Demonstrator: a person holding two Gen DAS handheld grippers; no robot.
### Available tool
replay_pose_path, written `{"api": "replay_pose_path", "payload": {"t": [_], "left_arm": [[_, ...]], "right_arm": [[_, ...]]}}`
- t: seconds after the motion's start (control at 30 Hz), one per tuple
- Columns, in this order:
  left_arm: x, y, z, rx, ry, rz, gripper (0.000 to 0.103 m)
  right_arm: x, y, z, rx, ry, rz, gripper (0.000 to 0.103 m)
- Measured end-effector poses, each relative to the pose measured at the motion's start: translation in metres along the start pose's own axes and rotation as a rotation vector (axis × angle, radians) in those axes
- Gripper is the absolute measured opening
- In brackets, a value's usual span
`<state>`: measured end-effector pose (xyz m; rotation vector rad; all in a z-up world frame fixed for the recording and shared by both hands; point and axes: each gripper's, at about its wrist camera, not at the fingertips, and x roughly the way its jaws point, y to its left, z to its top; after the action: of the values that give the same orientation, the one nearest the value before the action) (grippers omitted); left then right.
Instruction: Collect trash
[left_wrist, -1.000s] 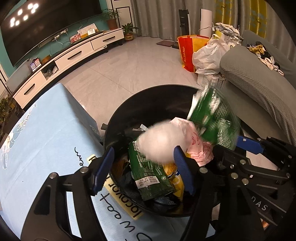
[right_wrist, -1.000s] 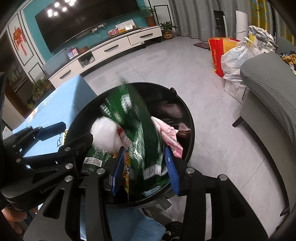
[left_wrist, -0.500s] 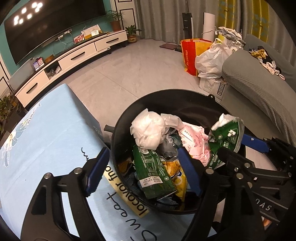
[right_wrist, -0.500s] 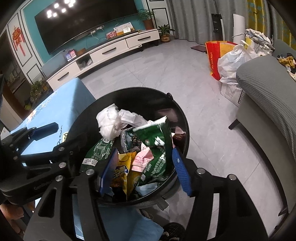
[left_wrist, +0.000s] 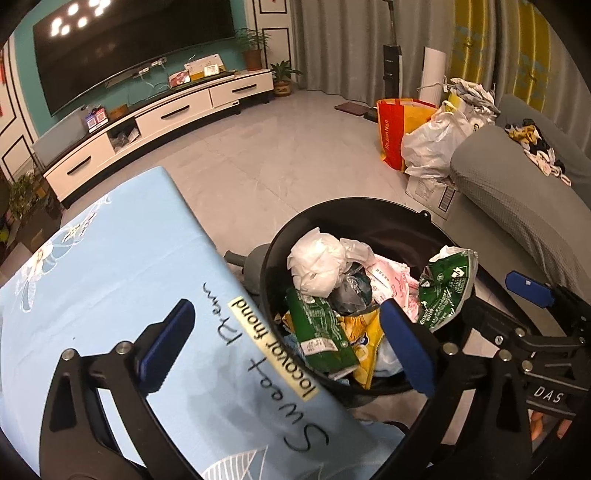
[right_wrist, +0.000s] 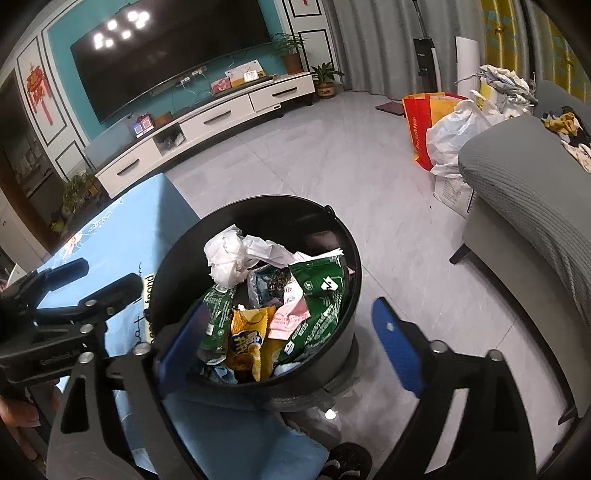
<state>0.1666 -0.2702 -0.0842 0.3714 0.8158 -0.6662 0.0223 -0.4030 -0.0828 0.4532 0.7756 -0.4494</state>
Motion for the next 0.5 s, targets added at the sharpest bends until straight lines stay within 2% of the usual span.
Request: {"api": "replay_pose_path", "payload": {"t": [0.2, 0.33, 0.43, 0.5], "left_arm": [[-0.032, 0.003, -0.008, -0.013, 0.005, 0.039, 0.100], [-0.067, 0.006, -0.015, -0.039, -0.009, 0.019, 0.100], [-0.093, 0.010, -0.021, -0.088, 0.008, -0.030, 0.100], [-0.111, 0.009, -0.024, -0.103, 0.027, -0.002, 0.100]], "right_arm": [[-0.017, 0.004, -0.006, -0.004, 0.039, -0.022, 0.099], [-0.038, 0.016, -0.009, -0.042, 0.074, 0.013, 0.100], [-0.056, 0.025, -0.009, -0.054, 0.104, -0.018, 0.099], [-0.074, 0.030, -0.007, -0.065, 0.083, 0.033, 0.100]]}}
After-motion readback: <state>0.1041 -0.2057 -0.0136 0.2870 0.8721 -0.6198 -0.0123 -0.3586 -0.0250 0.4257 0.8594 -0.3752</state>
